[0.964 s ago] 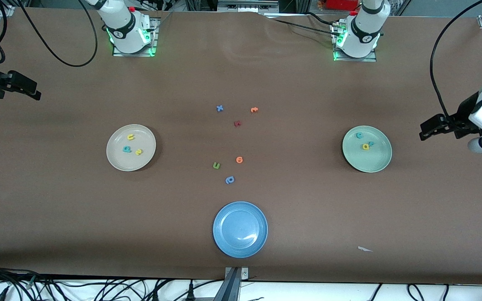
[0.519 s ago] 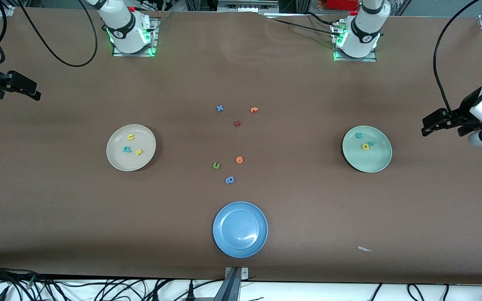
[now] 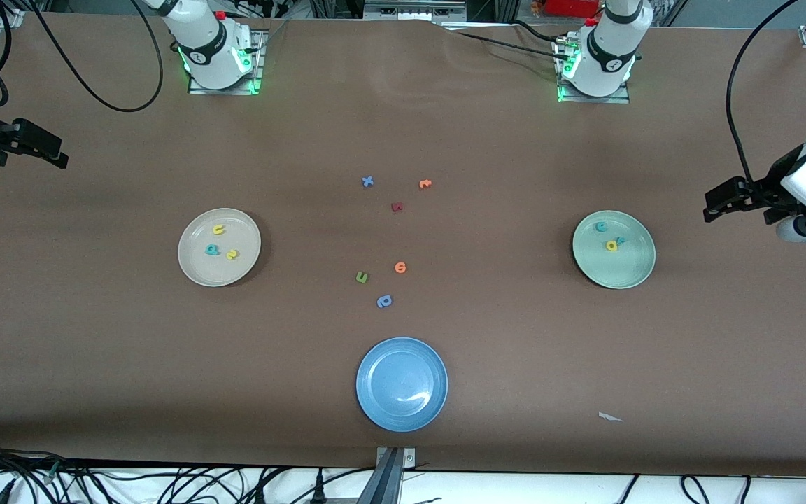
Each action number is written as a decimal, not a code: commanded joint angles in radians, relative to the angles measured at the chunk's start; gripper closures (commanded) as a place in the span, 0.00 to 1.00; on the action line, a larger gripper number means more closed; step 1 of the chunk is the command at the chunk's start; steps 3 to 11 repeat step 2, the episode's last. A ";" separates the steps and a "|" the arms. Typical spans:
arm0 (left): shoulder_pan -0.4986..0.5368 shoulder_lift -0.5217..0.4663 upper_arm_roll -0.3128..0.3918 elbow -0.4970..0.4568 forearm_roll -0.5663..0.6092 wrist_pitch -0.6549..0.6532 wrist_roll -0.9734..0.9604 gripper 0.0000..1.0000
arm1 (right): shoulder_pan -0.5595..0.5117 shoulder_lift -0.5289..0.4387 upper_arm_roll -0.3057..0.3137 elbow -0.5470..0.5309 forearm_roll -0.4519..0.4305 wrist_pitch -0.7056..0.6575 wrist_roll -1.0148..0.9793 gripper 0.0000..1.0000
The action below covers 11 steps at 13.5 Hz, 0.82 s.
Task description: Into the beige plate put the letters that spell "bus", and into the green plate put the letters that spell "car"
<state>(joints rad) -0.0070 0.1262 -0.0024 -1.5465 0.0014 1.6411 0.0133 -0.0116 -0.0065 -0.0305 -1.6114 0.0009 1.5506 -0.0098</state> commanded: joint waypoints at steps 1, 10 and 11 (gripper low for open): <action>-0.001 -0.028 -0.010 -0.021 0.025 -0.017 0.024 0.00 | -0.010 -0.009 0.006 -0.007 0.007 0.006 -0.004 0.00; -0.002 -0.028 -0.011 -0.020 0.023 -0.018 0.022 0.00 | -0.010 -0.009 0.006 -0.007 0.007 0.006 -0.004 0.00; -0.002 -0.028 -0.011 -0.020 0.023 -0.018 0.022 0.00 | -0.010 -0.009 0.006 -0.007 0.007 0.006 -0.004 0.00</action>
